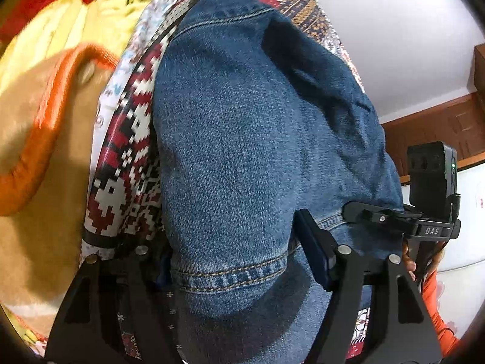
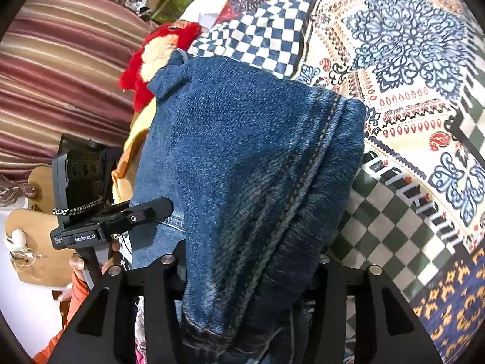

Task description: Fold large clothes

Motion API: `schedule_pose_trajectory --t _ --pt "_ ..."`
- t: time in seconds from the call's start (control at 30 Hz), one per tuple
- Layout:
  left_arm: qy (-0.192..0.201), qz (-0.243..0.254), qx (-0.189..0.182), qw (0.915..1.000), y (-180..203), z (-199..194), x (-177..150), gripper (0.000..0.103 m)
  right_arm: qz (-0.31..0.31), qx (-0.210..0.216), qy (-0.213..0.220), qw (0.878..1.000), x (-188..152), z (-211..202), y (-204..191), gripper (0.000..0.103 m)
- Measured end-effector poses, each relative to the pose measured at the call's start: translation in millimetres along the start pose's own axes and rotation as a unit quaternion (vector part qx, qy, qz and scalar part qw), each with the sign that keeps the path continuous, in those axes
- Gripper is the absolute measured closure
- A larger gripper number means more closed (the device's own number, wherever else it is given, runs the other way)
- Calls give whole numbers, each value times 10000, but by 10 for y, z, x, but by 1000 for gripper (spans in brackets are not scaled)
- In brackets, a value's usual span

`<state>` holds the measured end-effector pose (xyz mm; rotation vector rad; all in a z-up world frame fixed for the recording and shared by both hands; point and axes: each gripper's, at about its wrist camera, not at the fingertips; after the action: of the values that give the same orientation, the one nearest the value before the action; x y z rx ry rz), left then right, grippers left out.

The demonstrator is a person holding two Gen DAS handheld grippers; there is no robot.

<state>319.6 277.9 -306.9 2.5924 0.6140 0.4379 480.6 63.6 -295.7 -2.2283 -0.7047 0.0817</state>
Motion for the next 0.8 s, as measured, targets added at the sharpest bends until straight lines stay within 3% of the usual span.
schedule_pose_trajectory --t 0.13,0.33,0.53,0.6,0.8 --pt "127 73 189 9997 -7 -144 -103 29 -146 -134 117 9997 -186 -95 58 43" --pt "359 524 919 9937 101 -423 -396 28 -259 -437 296 9983 -347 -362 22 35" --pt "764 1098 1599 9780 428 -723 -759 28 -595 -1109 683 9897 -579 -708 -282 35" --pt "1018 1379 1768 9692 619 -915 -885 28 -827 -1282 941 9838 -687 -886 -490 35" --pt "2186 1726 1738 9446 1160 -1634 -1099 28 -1592 -1371 1973 9576 -1086 -1486 -1203 35"
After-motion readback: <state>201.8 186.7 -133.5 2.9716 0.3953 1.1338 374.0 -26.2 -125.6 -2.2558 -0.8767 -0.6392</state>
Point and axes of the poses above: each gripper's, at about its wrist camera, not at the fingertips, and z roughly the way its jaws point, y to its right, x to its top, and after that the axes turned 9 degrees about x, right-handed
